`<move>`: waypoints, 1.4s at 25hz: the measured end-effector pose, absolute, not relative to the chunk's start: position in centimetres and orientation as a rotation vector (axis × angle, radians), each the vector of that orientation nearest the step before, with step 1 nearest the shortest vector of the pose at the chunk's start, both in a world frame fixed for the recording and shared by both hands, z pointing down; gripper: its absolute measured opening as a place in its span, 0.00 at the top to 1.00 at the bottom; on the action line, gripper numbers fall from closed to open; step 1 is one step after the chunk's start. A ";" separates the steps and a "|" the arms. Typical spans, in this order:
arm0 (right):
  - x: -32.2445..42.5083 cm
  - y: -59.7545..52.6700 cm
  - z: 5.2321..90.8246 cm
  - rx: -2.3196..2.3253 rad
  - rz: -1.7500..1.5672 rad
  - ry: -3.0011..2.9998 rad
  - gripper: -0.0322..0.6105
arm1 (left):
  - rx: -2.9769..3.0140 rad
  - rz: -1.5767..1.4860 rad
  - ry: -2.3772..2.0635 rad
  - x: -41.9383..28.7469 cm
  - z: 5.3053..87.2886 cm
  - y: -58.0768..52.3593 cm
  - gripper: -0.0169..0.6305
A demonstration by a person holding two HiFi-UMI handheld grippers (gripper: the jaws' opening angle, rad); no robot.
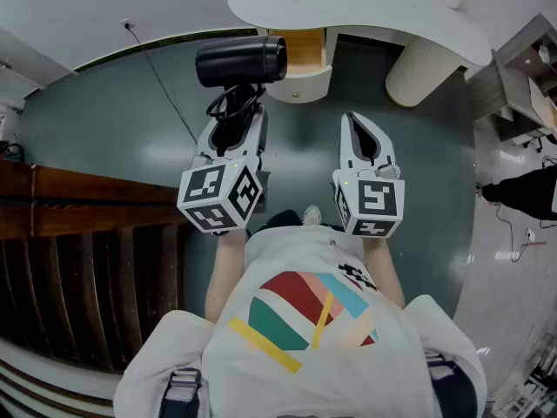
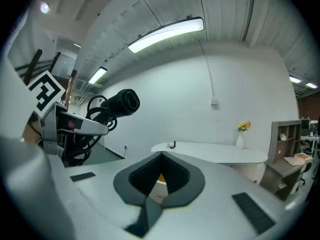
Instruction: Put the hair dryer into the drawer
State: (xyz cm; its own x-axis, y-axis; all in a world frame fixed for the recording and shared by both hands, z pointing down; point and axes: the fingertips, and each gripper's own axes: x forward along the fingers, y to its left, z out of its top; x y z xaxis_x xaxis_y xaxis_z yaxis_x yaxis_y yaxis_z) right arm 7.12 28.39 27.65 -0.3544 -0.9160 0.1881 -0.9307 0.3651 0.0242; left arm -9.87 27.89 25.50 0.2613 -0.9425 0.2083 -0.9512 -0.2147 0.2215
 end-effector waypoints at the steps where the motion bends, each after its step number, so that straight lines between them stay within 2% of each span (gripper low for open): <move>1: 7.3 28.4 27.7 1.677 0.122 -2.450 0.93 | 2.237 0.035 -1.746 -9.8 25.4 27.9 0.65; 26: 7.6 28.2 28.9 1.598 0.165 -2.534 0.93 | 2.161 0.023 -1.790 -9.5 26.8 28.0 0.65; 35: 9.5 24.5 28.2 1.681 0.135 -2.484 0.93 | 2.221 -0.003 -1.734 -8.3 26.1 22.8 0.65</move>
State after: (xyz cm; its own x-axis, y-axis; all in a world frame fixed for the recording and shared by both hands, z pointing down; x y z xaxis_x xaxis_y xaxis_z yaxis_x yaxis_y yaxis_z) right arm 9.50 24.49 28.23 -0.3664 -0.9157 0.1651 -0.9282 0.3720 0.0035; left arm -8.34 22.82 26.15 0.2623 -0.9452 0.1944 -0.9445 -0.2101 0.2526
